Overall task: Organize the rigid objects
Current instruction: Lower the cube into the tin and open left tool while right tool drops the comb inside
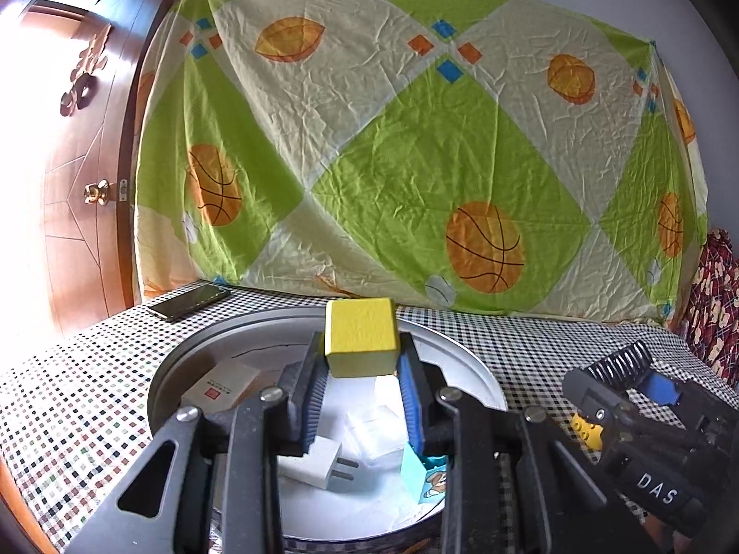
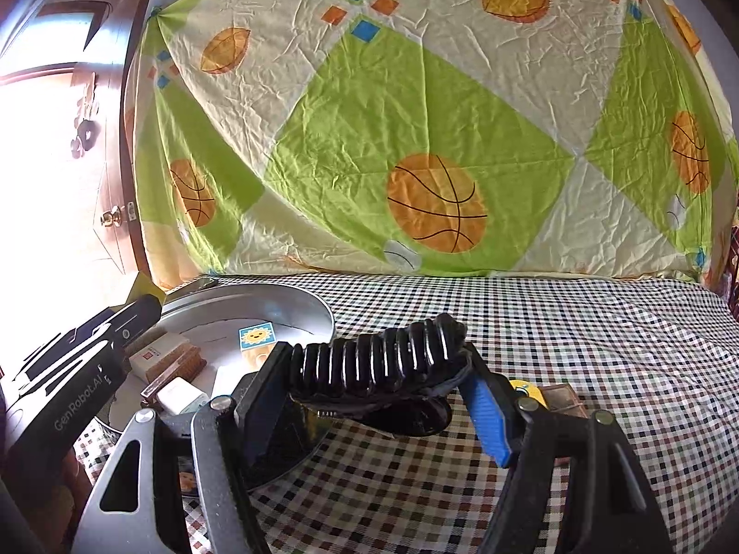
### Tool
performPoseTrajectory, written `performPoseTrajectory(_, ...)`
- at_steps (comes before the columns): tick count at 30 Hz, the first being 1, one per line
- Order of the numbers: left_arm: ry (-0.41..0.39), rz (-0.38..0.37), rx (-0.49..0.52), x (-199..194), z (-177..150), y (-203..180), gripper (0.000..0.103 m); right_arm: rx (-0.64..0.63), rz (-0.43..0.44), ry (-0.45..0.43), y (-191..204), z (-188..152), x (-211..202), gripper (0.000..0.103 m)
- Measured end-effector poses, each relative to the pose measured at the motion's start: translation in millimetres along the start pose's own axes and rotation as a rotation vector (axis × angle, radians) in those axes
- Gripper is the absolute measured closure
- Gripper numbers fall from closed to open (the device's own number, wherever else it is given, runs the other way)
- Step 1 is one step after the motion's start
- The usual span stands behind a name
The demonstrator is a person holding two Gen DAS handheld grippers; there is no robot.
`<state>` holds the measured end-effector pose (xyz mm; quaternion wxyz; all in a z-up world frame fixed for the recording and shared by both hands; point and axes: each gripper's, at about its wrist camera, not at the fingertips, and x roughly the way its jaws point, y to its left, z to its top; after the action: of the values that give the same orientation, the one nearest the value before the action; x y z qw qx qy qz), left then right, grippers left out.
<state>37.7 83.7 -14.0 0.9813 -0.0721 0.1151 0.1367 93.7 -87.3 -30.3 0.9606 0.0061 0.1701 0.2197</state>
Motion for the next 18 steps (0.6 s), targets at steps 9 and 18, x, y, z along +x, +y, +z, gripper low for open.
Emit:
performPoseTrajectory(9, 0.001, 0.018, -0.009, 1.3, 1.6, 12.9, 0.075, -0.014, 0.021, 0.001, 11.5, 0.3, 4.2, 0.031)
performPoseTrajectory(18, 0.003, 0.035, -0.011, 1.1, 1.8, 23.1, 0.075, -0.030, 0.041, 0.001, 22.5, -0.4, 7.6, 0.031)
